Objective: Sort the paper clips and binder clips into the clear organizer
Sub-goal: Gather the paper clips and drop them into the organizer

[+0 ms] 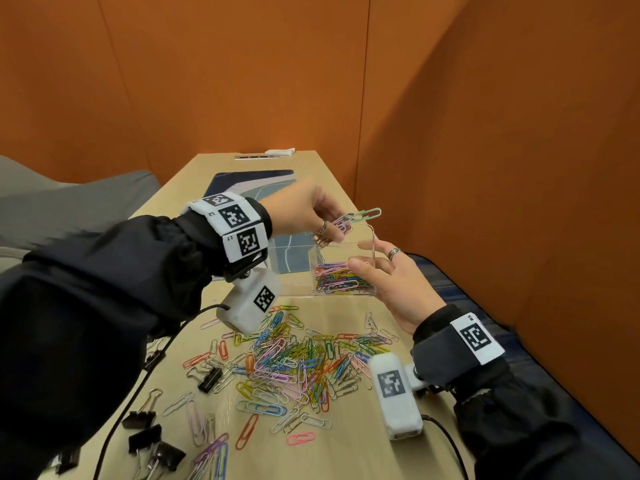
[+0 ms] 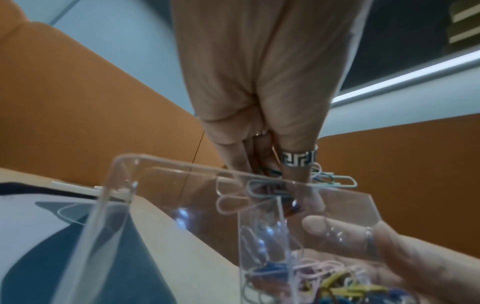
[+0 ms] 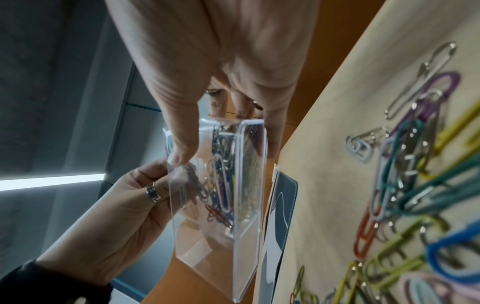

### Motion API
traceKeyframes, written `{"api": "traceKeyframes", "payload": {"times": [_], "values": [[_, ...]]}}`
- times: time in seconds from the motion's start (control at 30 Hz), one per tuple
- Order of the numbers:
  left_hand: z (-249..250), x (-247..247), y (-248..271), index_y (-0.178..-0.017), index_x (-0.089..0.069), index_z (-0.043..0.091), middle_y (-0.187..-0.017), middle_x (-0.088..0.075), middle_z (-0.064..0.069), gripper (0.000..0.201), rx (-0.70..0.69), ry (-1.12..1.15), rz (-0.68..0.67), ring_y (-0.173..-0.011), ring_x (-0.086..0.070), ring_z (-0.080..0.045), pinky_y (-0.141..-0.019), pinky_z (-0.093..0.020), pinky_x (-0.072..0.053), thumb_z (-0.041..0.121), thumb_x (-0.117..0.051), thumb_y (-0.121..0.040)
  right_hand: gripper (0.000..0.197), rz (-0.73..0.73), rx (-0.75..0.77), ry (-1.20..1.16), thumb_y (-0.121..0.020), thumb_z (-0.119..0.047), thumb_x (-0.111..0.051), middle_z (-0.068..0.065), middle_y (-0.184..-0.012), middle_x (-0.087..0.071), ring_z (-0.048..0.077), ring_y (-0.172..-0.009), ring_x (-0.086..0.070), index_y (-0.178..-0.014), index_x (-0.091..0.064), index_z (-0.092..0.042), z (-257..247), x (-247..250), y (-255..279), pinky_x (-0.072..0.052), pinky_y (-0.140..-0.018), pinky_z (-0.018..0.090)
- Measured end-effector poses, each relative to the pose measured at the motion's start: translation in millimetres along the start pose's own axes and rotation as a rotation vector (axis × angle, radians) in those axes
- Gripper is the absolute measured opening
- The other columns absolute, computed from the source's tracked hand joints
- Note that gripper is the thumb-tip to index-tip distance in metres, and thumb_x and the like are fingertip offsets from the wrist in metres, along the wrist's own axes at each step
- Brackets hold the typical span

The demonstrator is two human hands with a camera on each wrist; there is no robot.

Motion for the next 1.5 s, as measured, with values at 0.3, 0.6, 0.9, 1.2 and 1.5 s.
{"api": "traceKeyframes", "payload": {"times": [0.3, 0.6, 0.9, 1.2, 1.5], "values": [[-6, -3, -1, -0.1, -0.067, 0.021, -0.074, -0.068, 0.011, 0.029, 0.03, -0.163, -0.107, -0.066, -0.062, 0.0, -0.073, -0.02, -0.051, 0.01, -0.077, -0.075, 0.077, -0.019, 0.017, -0.011, -0.062, -0.035, -0.081, 0.004, -0.111, -0.07, 0.023, -0.108, -0.064, -0.129, -0.048, -0.017, -1, 0, 2, -0.044, -0.101, 0.052], [1, -4, 2, -0.098, -0.073, 0.017, -0.08, -0.07, -0.002, 0.022, 0.014, -0.346, -0.081, -0.063, -0.06, -0.008, -0.066, -0.023, -0.049, 0.017, -0.076, -0.077, 0.056, -0.041, 0.022, 0.029, -0.059, -0.037, -0.077, 0.01, -0.114, -0.067, 0.027, -0.109, -0.063, -0.11, -0.056, -0.027, -3, -3, 5, -0.044, -0.101, 0.052], [3, -12, 3, -0.097, -0.068, 0.021, -0.062, -0.07, 0.014, 0.027, 0.03, -0.123, -0.021, -0.061, -0.063, 0.004, -0.069, -0.018, -0.051, -0.002, -0.061, -0.086, 0.07, -0.023, 0.019, -0.023, -0.059, -0.039, -0.082, 0.007, -0.114, -0.068, 0.026, -0.111, -0.063, -0.121, -0.052, -0.024, -3, -2, 3, -0.044, -0.101, 0.054], [4, -11, 9, -0.086, -0.063, 0.01, -0.066, -0.068, 0.001, 0.008, 0.048, 0.062, 0.016, -0.063, -0.068, -0.011, -0.065, -0.02, -0.053, 0.018, -0.064, -0.088, 0.072, -0.021, 0.028, -0.036, -0.06, -0.038, -0.077, 0.01, -0.113, -0.068, 0.029, -0.111, -0.062, -0.124, -0.051, -0.019, -6, -2, 6, -0.041, -0.103, 0.056], [10, 3, 10, -0.099, -0.065, 0.02, -0.084, -0.072, 0.006, 0.009, 0.08, -0.339, -0.139, -0.078, -0.061, -0.006, -0.071, -0.017, -0.043, 0.022, -0.061, -0.091, 0.062, -0.031, 0.052, -0.019, -0.057, -0.045, -0.077, 0.01, -0.112, -0.069, 0.03, -0.111, -0.061, -0.112, -0.055, -0.027, -8, -1, 6, -0.04, -0.103, 0.057]]}}
Point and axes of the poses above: each hand's wrist, its own y-axis away from the middle knuckle, its own x-axis out of the back of the hand, z = x × y, the point moved 2 cm from there along -y, towards the middle knuckle
